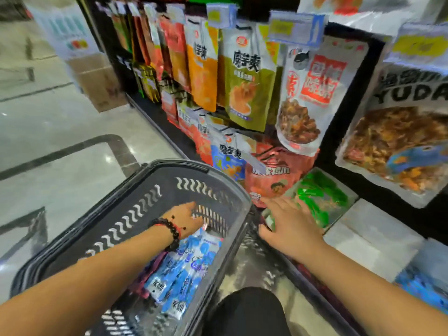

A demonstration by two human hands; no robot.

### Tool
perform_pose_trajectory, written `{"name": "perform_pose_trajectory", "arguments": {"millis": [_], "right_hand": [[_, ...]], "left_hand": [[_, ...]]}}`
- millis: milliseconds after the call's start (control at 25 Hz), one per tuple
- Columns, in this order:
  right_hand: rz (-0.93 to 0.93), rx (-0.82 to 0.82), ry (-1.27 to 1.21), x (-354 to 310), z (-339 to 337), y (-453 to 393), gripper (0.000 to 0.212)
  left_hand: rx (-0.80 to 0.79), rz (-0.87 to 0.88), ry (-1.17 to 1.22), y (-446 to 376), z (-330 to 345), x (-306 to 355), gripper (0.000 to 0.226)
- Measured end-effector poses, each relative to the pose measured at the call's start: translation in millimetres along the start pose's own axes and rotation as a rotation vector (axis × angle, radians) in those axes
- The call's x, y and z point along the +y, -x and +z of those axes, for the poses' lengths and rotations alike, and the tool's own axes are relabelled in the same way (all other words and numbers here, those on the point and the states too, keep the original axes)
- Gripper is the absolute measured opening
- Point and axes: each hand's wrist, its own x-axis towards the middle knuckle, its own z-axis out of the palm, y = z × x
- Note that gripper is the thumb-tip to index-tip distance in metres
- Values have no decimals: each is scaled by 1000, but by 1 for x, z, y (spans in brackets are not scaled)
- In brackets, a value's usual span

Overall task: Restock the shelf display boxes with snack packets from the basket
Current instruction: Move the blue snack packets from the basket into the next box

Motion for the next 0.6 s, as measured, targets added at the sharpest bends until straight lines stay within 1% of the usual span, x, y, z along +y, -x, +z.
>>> {"name": "perform_pose_trajectory", "arguments": {"millis": [80,160,240,280,360,440,520,600], "right_hand": [[-1,-15,-57,-10,9,-1,64],[-4,-40,-95,-16,20,-1,67],[-12,-48,-137,-21,27,-3,70],[-12,-40,-156,-24,27,-3,71],[-24,-11,-173,-29,23,0,72],[-36,4,-164,-31,22,4,72],[-31,-21,-161,-29,21,7,72],[-14,-55,-164,-26,21,9,71]], "left_hand": [[-57,-79,-36,-8,23,-22,61],[-167,-167,-83,-20,60,-44,62],[-275,-242,-96,-31,105,-66,68],[-302,-292,-99,-27,120,-70,71],[-348,-341,-97,-24,145,-77,59],[-346,-364,-129,-25,171,-89,49],[-333,-406,-145,-31,190,-101,48],[-269,-403,-126,-35,203,-110,50]]}}
